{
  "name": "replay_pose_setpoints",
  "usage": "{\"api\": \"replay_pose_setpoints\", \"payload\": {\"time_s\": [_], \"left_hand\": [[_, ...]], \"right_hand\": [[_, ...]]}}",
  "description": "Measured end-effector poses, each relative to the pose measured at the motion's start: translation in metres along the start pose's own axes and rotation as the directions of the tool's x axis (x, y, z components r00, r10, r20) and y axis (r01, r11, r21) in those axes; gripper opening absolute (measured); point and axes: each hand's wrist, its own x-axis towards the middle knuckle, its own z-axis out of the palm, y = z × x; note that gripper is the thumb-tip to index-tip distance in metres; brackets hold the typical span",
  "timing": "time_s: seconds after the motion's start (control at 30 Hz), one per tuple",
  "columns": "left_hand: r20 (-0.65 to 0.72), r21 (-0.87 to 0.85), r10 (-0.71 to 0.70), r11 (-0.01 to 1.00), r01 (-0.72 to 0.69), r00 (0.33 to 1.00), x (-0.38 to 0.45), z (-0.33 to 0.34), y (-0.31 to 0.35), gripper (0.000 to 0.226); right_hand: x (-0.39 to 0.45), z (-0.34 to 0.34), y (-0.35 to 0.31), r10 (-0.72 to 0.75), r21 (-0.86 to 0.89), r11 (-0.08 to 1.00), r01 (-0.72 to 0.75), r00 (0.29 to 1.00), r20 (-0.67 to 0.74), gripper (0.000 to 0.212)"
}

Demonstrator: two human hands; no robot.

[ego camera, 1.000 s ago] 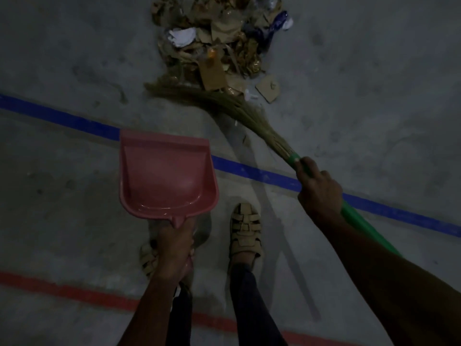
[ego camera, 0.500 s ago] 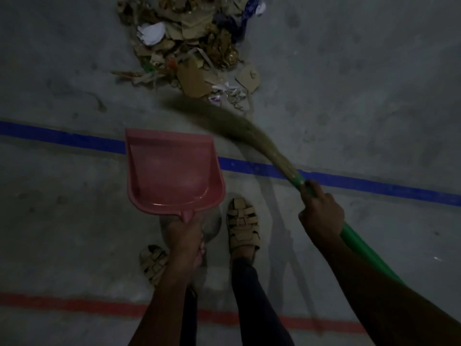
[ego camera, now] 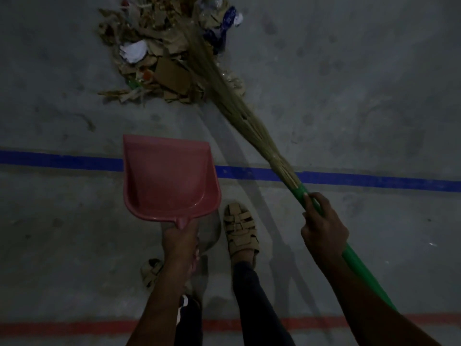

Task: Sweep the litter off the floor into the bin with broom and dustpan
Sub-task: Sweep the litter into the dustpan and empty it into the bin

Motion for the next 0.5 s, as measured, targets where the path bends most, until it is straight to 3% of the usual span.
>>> {"api": "replay_pose_setpoints", "payload": {"time_s": [0.2, 0.33, 0.5], "left_hand": [[0.015, 0.046, 0.056, 0.997, -0.057, 0.998, 0.007, -0.008, 0.005, 0.032], [0.026, 0.082, 0.054, 0.995, -0.056, 0.998, 0.010, -0.012, 0.004, 0.023], [0.053, 0.112, 0.052, 0.992, -0.057, 0.997, 0.011, -0.027, 0.007, 0.020]], "right_hand": [[-0.017, 0.003, 0.000, 0.143, 0.079, 0.988, -0.137, 0.987, -0.078, 0.046], [0.007, 0.017, -0.015, 0.264, 0.134, 0.953, -0.271, 0.962, 0.068, 0.048], [0.042, 0.027, -0.063, 0.383, 0.142, 0.887, -0.440, 0.871, 0.306, 0.040]]}}
